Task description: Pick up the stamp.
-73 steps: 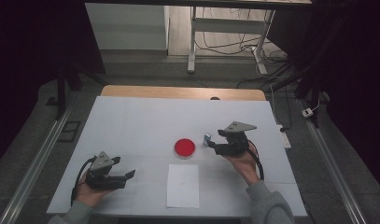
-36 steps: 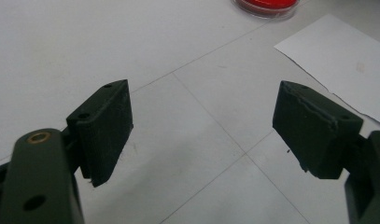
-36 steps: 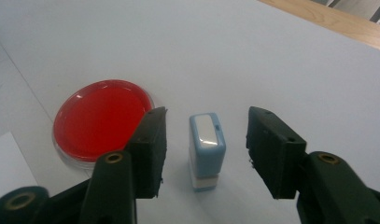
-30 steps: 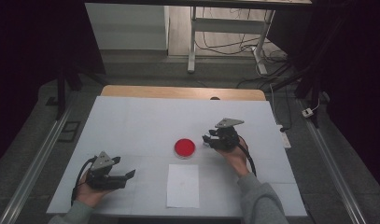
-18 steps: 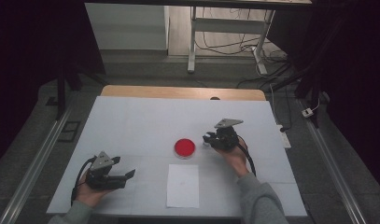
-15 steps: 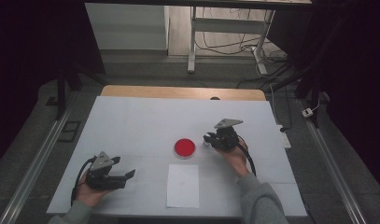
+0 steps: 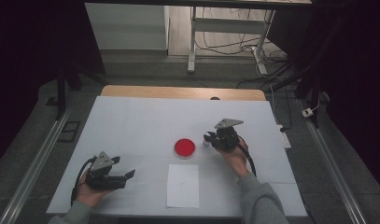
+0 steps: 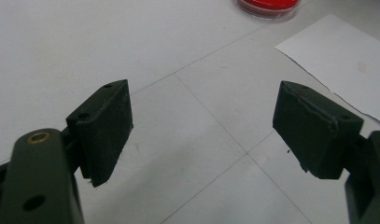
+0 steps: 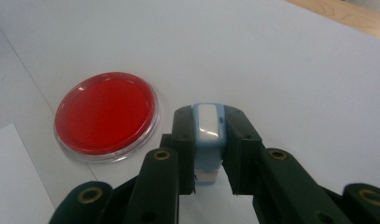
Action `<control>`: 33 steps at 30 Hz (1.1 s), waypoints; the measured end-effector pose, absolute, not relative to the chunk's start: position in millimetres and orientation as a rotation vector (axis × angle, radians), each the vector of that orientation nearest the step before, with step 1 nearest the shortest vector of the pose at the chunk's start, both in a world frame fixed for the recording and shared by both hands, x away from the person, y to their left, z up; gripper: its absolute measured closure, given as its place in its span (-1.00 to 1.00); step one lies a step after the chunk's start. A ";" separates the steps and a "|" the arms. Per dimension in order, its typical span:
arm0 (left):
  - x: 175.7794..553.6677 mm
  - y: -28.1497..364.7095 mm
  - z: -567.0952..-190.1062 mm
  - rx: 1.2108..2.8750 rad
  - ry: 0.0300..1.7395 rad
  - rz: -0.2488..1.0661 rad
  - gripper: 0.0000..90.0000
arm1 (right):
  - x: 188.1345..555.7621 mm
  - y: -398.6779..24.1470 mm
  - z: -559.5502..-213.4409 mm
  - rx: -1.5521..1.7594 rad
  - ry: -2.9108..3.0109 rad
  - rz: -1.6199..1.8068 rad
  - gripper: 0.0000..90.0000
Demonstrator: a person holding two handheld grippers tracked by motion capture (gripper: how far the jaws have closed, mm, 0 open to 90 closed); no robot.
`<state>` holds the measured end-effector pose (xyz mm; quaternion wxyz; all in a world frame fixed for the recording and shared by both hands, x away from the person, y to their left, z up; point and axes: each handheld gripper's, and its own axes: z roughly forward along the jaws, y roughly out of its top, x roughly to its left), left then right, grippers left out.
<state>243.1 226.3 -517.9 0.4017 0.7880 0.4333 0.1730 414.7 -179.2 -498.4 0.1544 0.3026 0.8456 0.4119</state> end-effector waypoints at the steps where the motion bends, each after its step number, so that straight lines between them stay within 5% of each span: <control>1: 243.1 226.3 -518.0 1.992 1.097 0.439 -0.55 | 414.8 -180.0 -497.9 0.868 2.419 1.182 0.67; 33: 244.9 223.8 -519.8 1.986 1.116 0.462 -0.67 | 398.7 -192.3 -470.6 0.859 2.342 1.303 0.67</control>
